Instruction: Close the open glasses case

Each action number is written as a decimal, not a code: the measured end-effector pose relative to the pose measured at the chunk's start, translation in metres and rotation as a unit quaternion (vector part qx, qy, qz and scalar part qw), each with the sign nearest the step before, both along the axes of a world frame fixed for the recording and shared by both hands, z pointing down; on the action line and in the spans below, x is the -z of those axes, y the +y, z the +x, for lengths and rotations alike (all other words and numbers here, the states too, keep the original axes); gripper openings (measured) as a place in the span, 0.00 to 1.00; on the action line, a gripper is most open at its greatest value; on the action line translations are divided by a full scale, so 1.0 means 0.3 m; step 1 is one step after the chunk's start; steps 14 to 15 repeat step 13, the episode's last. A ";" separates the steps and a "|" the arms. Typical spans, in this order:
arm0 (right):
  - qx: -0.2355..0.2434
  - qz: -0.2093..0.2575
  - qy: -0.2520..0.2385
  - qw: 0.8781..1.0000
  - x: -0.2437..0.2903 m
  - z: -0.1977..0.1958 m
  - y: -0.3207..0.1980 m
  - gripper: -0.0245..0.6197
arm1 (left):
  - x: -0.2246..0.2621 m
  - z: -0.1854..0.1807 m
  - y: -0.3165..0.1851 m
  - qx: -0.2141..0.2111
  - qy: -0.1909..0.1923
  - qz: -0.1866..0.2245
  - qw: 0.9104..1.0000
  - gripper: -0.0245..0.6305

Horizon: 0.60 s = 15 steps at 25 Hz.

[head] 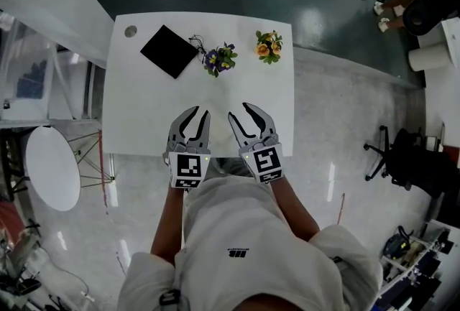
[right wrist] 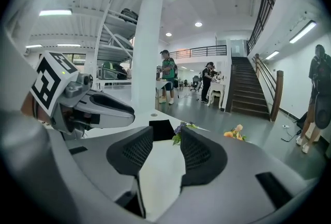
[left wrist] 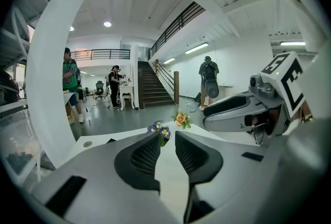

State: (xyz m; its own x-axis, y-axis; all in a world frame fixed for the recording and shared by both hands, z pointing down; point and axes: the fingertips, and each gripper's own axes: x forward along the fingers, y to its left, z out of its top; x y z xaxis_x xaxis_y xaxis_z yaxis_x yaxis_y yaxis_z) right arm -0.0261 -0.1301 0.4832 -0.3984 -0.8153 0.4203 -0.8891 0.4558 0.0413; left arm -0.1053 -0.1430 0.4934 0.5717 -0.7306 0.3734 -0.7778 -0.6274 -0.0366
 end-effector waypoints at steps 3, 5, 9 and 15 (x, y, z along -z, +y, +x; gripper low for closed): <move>0.007 0.012 -0.014 1.000 0.031 0.013 0.006 0.29 | 0.020 0.010 0.016 0.009 -0.008 0.005 1.000 0.19; 0.012 0.018 -0.021 1.000 0.048 0.029 0.009 0.29 | 0.030 0.025 0.024 0.015 -0.014 0.008 1.000 0.19; 0.020 0.025 -0.031 0.999 0.062 0.069 0.028 0.29 | 0.037 0.063 0.052 0.027 -0.024 0.011 0.999 0.19; 0.022 0.026 -0.040 0.999 0.062 0.126 0.055 0.29 | 0.032 0.130 0.087 0.027 -0.033 0.011 0.999 0.19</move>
